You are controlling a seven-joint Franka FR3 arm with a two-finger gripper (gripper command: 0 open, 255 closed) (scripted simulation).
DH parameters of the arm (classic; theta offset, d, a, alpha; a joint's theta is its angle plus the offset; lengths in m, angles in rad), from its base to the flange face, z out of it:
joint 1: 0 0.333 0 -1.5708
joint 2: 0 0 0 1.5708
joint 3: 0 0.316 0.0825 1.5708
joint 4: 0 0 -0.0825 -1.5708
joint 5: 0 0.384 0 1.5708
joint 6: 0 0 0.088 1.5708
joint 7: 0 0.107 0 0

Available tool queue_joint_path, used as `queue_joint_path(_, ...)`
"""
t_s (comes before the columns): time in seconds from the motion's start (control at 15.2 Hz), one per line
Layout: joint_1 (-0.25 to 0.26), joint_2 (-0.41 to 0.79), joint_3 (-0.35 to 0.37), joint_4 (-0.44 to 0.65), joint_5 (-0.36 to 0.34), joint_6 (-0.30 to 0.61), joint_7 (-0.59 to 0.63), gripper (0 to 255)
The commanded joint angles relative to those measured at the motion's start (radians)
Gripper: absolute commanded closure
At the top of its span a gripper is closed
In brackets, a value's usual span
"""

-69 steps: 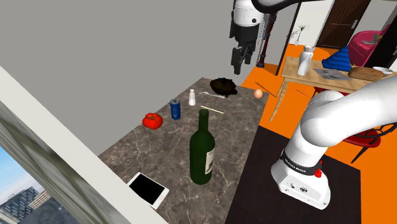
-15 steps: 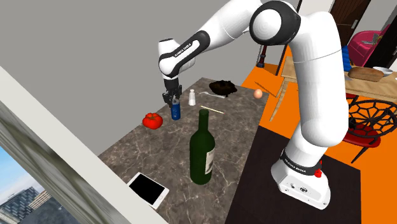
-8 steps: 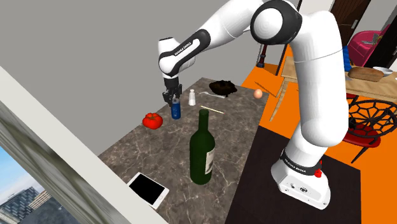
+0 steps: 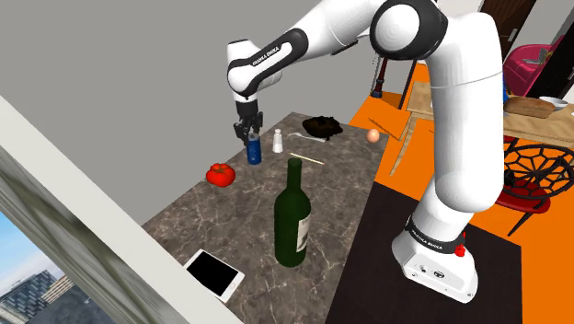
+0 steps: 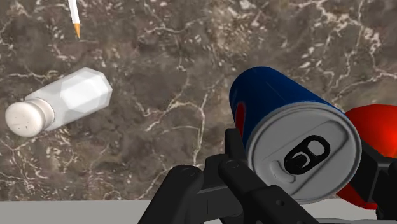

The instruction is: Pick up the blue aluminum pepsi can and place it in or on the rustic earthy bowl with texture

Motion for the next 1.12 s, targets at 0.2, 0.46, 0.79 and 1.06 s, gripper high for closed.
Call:
queue_joint_path(0.2,-0.001,-0.026,0.002,0.032,0.004,-0.057,-0.003,255)
queue_joint_path(0.46,-0.001,-0.045,0.003,0.059,0.006,-0.103,-0.005,255)
queue_joint_path(0.79,-0.001,-0.064,0.004,0.098,0.009,-0.162,-0.008,255)
queue_joint_path(1.06,-0.001,-0.077,0.004,0.135,0.01,-0.211,-0.009,255)
